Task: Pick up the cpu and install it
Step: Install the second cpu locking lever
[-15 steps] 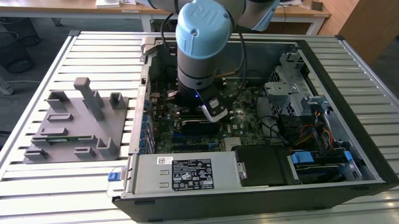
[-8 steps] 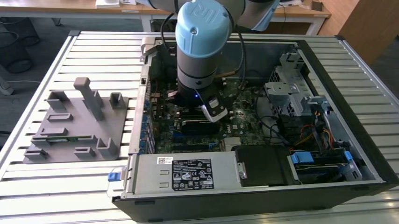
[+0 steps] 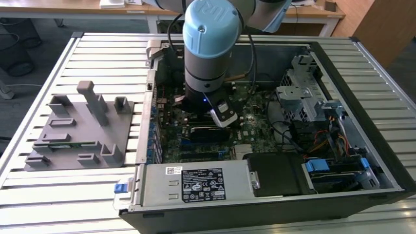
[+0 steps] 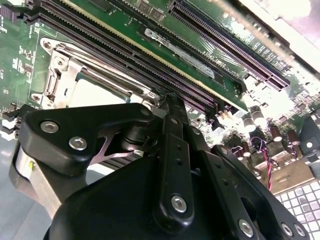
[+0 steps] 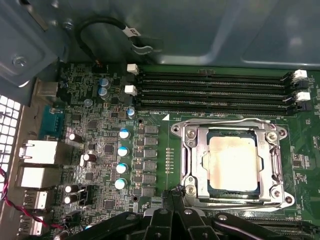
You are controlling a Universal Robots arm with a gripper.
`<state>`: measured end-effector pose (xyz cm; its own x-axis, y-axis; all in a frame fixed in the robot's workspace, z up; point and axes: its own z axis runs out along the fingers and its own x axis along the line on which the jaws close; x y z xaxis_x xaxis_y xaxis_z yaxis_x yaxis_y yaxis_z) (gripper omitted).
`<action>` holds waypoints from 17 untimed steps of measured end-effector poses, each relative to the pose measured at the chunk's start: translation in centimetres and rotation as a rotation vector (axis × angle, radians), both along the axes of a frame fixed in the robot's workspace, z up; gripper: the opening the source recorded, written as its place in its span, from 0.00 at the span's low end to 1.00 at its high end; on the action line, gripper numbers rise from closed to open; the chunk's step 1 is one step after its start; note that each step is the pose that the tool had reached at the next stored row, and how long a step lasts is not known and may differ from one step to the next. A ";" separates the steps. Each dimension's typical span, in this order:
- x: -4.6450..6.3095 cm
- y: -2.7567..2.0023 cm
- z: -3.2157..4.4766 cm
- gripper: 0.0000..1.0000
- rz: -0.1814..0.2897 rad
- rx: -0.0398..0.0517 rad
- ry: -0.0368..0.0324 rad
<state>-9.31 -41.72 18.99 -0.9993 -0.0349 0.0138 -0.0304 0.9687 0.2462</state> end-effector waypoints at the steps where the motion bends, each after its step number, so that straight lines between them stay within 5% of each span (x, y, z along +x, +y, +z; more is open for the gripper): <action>1: 0.0 0.00 0.07 0.11 0.000 0.0006 0.0000; 9: -0.1 0.00 1.27 0.11 0.000 0.0045 0.0000; 17: -0.1 0.00 1.36 0.11 0.000 0.0047 -0.0014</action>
<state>-9.36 -41.72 20.34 -0.9993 -0.0349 0.0122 -0.0307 0.9676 0.2507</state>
